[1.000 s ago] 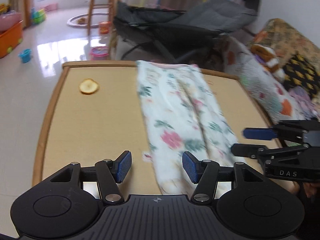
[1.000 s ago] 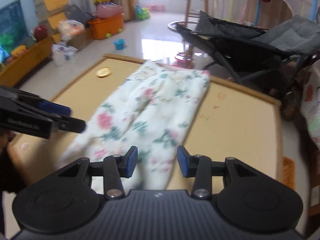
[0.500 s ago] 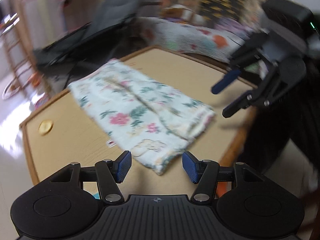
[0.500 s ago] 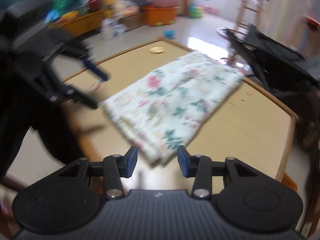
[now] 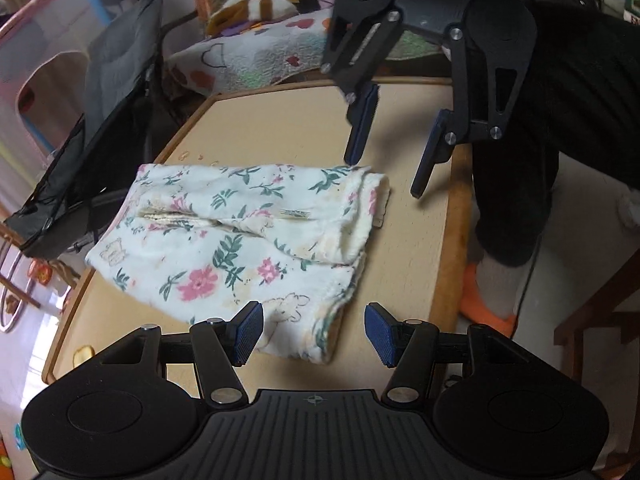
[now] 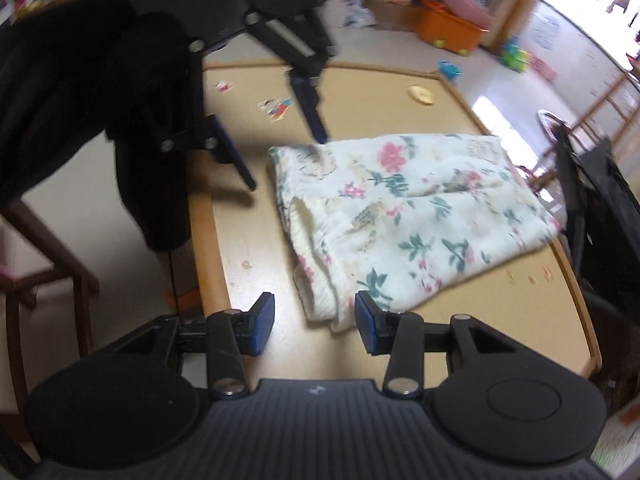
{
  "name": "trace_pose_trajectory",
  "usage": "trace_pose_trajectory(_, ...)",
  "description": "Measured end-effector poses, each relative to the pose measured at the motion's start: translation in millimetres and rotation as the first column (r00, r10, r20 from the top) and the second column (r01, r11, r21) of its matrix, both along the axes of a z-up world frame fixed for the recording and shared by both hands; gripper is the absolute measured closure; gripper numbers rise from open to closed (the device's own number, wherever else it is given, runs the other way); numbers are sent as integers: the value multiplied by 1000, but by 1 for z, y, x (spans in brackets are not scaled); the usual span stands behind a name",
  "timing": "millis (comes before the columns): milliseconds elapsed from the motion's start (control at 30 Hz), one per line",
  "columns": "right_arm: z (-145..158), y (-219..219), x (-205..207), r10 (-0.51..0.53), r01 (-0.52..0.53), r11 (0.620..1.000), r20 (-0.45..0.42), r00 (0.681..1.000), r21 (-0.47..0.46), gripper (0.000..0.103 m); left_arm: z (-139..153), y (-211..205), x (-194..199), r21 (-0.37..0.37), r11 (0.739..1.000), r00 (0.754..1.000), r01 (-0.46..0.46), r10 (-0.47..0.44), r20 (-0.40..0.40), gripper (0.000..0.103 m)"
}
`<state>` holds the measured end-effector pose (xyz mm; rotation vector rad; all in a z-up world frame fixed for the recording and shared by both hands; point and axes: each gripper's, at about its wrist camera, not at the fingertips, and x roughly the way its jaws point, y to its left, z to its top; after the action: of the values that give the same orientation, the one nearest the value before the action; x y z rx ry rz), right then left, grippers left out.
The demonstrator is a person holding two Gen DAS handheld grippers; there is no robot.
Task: Fold clothes
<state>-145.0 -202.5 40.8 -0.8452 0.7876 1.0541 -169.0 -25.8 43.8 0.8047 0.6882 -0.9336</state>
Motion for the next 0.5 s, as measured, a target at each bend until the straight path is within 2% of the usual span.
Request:
trace_pose_trajectory(200,-6,8,5,144,-145,986,-9,989,-81,60,-4,4,10,23,997,997,69,-68,-40,45)
trace_pose_trajectory(333,-6,11,18,156,-160,983,-50,986,-85,60,-4,7,15,23,994,993,106,-105,-50,45)
trace_pose_trajectory(500,-6,15,35,146,-156,984,-104,984,-89,60,-5,8,31,-2,992,986,123,-122,-110,45)
